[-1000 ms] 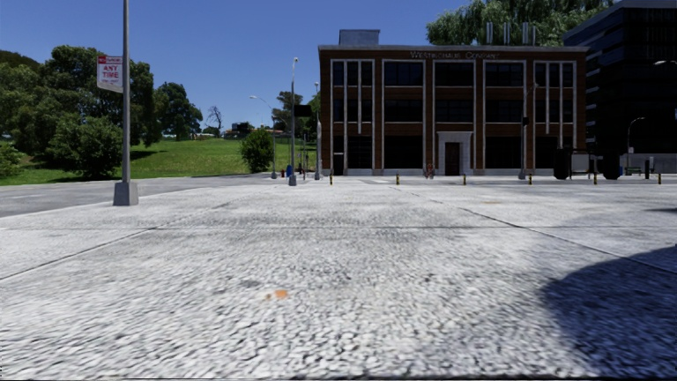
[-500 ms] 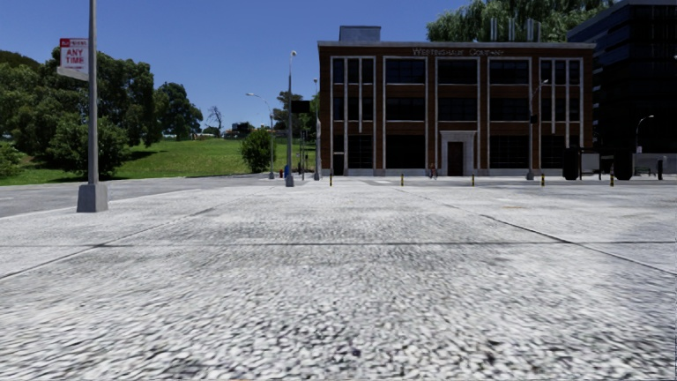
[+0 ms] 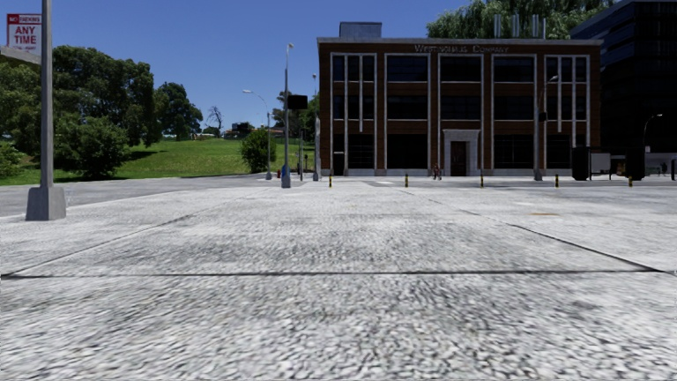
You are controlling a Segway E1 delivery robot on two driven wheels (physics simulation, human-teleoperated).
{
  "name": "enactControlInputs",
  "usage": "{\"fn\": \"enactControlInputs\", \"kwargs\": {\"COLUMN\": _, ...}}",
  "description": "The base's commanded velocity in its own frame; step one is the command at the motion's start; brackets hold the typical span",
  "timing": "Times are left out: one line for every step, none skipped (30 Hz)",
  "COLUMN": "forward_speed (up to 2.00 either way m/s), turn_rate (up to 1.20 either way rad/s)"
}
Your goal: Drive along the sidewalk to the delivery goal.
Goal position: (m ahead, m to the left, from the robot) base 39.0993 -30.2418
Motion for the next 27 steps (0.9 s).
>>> {"fn": "enactControlInputs", "kwargs": {"forward_speed": 2.00, "turn_rate": 0.00}}
{"fn": "enactControlInputs", "kwargs": {"forward_speed": 2.00, "turn_rate": 0.00}}
{"fn": "enactControlInputs", "kwargs": {"forward_speed": 2.00, "turn_rate": 0.00}}
{"fn": "enactControlInputs", "kwargs": {"forward_speed": 2.00, "turn_rate": 0.00}}
{"fn": "enactControlInputs", "kwargs": {"forward_speed": 2.00, "turn_rate": 0.00}}
{"fn": "enactControlInputs", "kwargs": {"forward_speed": 2.00, "turn_rate": 0.00}}
{"fn": "enactControlInputs", "kwargs": {"forward_speed": 2.00, "turn_rate": 0.00}}
{"fn": "enactControlInputs", "kwargs": {"forward_speed": 2.00, "turn_rate": 0.00}}
{"fn": "enactControlInputs", "kwargs": {"forward_speed": 2.00, "turn_rate": 0.00}}
{"fn": "enactControlInputs", "kwargs": {"forward_speed": 2.00, "turn_rate": 0.00}}
{"fn": "enactControlInputs", "kwargs": {"forward_speed": 2.00, "turn_rate": 0.00}}
{"fn": "enactControlInputs", "kwargs": {"forward_speed": 2.00, "turn_rate": 0.00}}
{"fn": "enactControlInputs", "kwargs": {"forward_speed": 2.00, "turn_rate": 0.00}}
{"fn": "enactControlInputs", "kwargs": {"forward_speed": 2.00, "turn_rate": 0.00}}
{"fn": "enactControlInputs", "kwargs": {"forward_speed": 2.00, "turn_rate": 0.00}}
{"fn": "enactControlInputs", "kwargs": {"forward_speed": 2.00, "turn_rate": 0.00}}
{"fn": "enactControlInputs", "kwargs": {"forward_speed": 2.00, "turn_rate": 0.00}}
{"fn": "enactControlInputs", "kwargs": {"forward_speed": 2.00, "turn_rate": 0.00}}
{"fn": "enactControlInputs", "kwargs": {"forward_speed": 2.00, "turn_rate": 0.00}}
{"fn": "enactControlInputs", "kwargs": {"forward_speed": 2.00, "turn_rate": 0.00}}
{"fn": "enactControlInputs", "kwargs": {"forward_speed": 2.00, "turn_rate": 0.00}}
{"fn": "enactControlInputs", "kwargs": {"forward_speed": 2.00, "turn_rate": 0.00}}
{"fn": "enactControlInputs", "kwargs": {"forward_speed": 2.00, "turn_rate": 0.00}}
{"fn": "enactControlInputs", "kwargs": {"forward_speed": 2.00, "turn_rate": 0.00}}
{"fn": "enactControlInputs", "kwargs": {"forward_speed": 2.00, "turn_rate": 0.00}}
{"fn": "enactControlInputs", "kwargs": {"forward_speed": 2.00, "turn_rate": 0.00}}
{"fn": "enactControlInputs", "kwargs": {"forward_speed": 2.00, "turn_rate": 0.00}}
